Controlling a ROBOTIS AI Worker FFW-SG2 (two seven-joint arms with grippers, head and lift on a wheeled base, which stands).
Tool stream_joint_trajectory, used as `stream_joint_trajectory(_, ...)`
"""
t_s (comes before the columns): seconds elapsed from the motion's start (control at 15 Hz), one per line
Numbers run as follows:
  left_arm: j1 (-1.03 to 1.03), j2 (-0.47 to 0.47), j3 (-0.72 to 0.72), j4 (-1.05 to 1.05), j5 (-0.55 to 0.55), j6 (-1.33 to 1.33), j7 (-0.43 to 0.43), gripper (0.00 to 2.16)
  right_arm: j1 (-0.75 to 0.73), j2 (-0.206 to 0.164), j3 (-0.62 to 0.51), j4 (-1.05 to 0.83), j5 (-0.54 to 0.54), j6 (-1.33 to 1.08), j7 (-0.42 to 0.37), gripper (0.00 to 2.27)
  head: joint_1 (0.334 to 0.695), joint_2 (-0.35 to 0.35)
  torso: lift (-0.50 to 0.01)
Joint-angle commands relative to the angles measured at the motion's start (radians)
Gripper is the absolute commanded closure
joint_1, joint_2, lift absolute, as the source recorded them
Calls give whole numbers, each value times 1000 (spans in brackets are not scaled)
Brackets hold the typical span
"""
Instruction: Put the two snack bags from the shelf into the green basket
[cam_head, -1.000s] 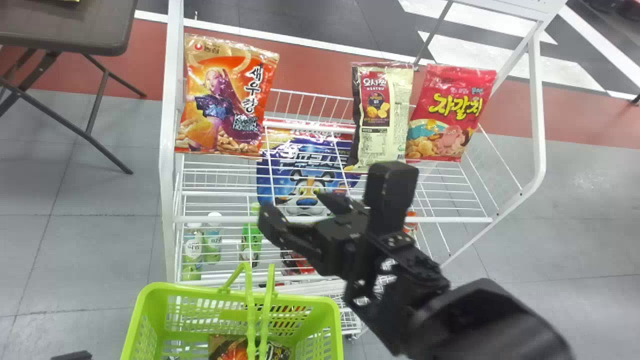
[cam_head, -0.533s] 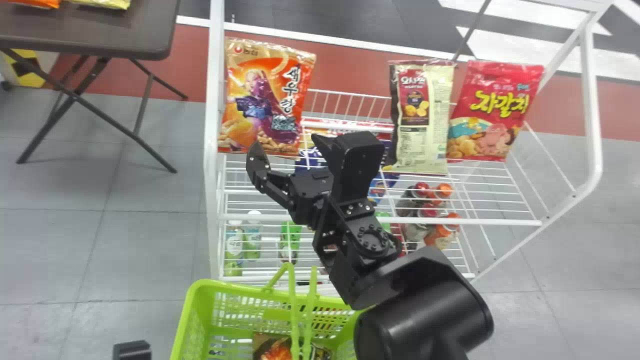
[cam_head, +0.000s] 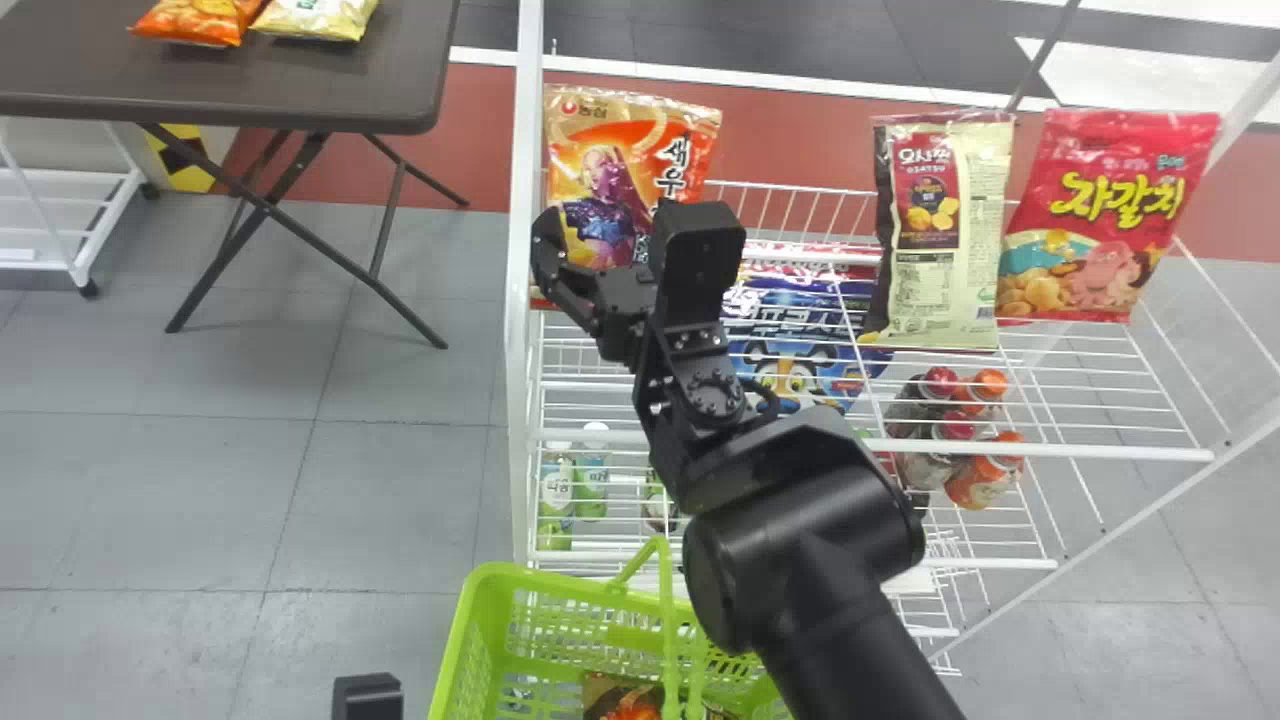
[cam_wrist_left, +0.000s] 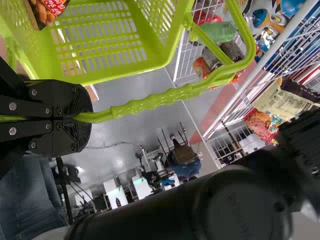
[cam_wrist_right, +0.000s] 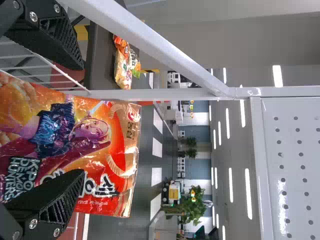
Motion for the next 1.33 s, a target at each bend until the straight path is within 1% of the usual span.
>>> stream_joint_trajectory(0.0,0,1,2,1,0,0,-2,1902,-64,4,-4,89,-4,-3,-7,76,695,-111,-12)
stream_joint_trajectory(0.33,-6,7,9,5,5,-3,-8,1902,-150,4,-27,244,-23,-31,-6,76,695,-126,-12)
stream_joint_trajectory(1.0,-8,6,13,14,11,-18,-14,1902,-244,4,-27,380,-24,-13,36,151,695,-132,-12)
stream_joint_trajectory(1.13,-9,3,12,20,11,-24,-14,1902,-261,4,-27,385,-26,18,53,238,695,-132,-12)
stream_joint_trajectory(1.27,-12,1,9,29,11,-24,-15,1902,-272,4,-26,385,-29,70,82,471,695,-129,-12)
